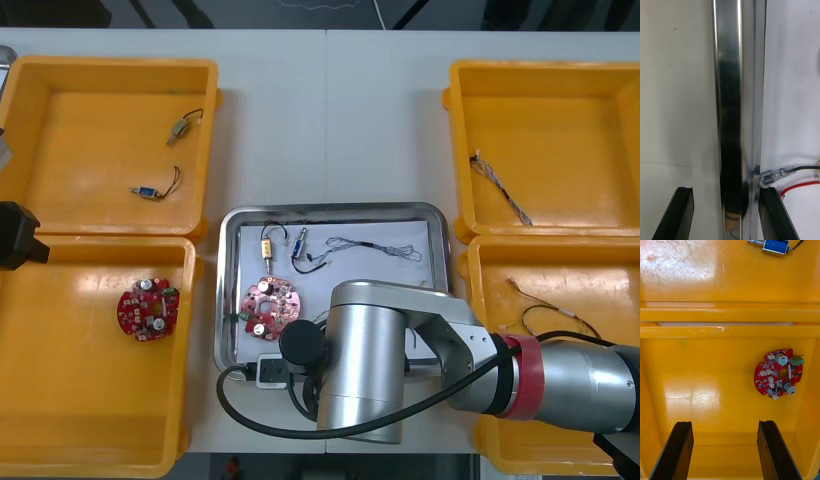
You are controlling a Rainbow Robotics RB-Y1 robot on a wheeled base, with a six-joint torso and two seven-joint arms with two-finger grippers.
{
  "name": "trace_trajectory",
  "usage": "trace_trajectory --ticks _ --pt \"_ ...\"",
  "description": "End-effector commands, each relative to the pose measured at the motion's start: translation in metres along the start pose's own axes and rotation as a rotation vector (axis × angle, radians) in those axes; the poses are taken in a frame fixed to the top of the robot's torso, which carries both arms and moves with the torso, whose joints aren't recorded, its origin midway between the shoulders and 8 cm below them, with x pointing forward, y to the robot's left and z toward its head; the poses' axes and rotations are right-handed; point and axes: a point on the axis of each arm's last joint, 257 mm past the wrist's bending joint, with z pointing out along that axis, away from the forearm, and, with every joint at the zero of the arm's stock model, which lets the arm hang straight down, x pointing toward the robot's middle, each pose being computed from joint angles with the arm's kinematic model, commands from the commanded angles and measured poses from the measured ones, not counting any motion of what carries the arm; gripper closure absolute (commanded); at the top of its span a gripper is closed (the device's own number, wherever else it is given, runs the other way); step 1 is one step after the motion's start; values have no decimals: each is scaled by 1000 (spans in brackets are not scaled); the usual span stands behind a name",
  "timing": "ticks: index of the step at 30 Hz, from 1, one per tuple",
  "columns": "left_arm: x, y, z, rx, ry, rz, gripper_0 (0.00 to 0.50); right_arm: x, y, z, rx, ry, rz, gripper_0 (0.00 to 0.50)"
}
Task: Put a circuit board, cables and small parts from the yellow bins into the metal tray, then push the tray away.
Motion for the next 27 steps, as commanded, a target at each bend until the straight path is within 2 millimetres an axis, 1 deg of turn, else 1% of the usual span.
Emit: trace_trajectory --ticks 1,3,5,8,9,10,11,17,24,25,26,27 --pt "-3 11 -12 -30 -29 46 0 -22 -4 -6 28 -44 -2 0" --pt "-3 11 -12 -30 -29 46 0 -22 -5 -6 30 -43 2 88" --pt "-3 11 -12 -30 -29 46 0 -21 -5 -6 32 -43 4 331" --pt "-3 11 -12 -30 -29 46 0 -23 -7 -8 44 -47 0 437" --pt "-3 11 -12 -30 -29 46 0 -24 -8 -8 47 -49 -1 456" --pt "-3 11 -12 -30 -29 46 0 -25 -9 -10 52 -54 -2 456" --pt "-3 11 -12 -30 -29 46 0 -25 -8 -9 52 -53 -2 500" --pt "-3 11 -12 -30 -29 46 0 -27 -17 -14 81 -58 -17 500" --pt "-3 11 -12 -30 -29 46 0 -23 -42 -20 138 -52 -34 500" --pt "-3 11 -12 -30 -29 46 0 -23 -42 -20 138 -52 -34 500" --pt "-3 11 -12 -30 -29 46 0 -22 -50 -22 155 -55 -39 500" --pt "-3 11 -12 -30 -29 46 0 -22 -53 -23 163 -57 -42 500"
